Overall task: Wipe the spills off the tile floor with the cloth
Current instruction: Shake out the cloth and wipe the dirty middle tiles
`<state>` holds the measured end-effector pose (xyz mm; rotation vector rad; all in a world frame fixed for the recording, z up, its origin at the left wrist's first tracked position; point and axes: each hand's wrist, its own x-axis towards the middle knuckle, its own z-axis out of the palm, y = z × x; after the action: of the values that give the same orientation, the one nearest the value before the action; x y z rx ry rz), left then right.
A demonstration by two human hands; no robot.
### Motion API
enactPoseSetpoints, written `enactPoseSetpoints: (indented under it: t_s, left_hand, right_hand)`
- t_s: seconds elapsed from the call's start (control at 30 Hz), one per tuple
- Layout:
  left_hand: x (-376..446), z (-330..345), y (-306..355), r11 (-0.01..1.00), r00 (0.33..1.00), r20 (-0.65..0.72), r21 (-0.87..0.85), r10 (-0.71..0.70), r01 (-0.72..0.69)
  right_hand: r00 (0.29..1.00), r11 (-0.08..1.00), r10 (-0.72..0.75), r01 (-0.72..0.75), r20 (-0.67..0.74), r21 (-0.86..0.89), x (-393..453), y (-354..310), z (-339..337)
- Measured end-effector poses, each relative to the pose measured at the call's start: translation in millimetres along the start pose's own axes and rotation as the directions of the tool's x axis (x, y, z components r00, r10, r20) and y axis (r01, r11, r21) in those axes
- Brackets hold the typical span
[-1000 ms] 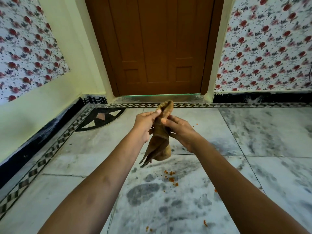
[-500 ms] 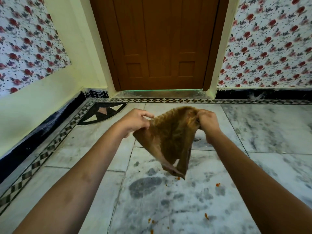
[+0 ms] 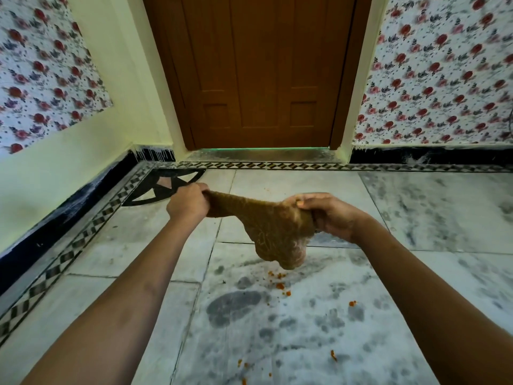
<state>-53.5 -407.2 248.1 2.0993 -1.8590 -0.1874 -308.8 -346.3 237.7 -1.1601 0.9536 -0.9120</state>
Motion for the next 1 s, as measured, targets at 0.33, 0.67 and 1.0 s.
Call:
enactPoseSetpoints:
  t_s: [0.33,0.67,1.0]
  left_hand:
    - [-13,-5,23,0.555,0.965,0.257,-0.796,-0.053,0.243]
    - [-22,-17,38,0.478,0.894,0.324,-0.866,0.310,0.148]
    - [-26,-18,43,0.508,0.868,0.336,-0.854,0.365,0.117]
  right_hand:
    - [0.991,0.985,-0.013,0.036,0.133,-0.166,13,-6,35]
    - [0.893,0.911,-0.386,0.332,-0.231,-0.243,26,-9,56]
    - [0.864,0.918,-0.369,0.280,-0.343,-0.281,34,-5,58]
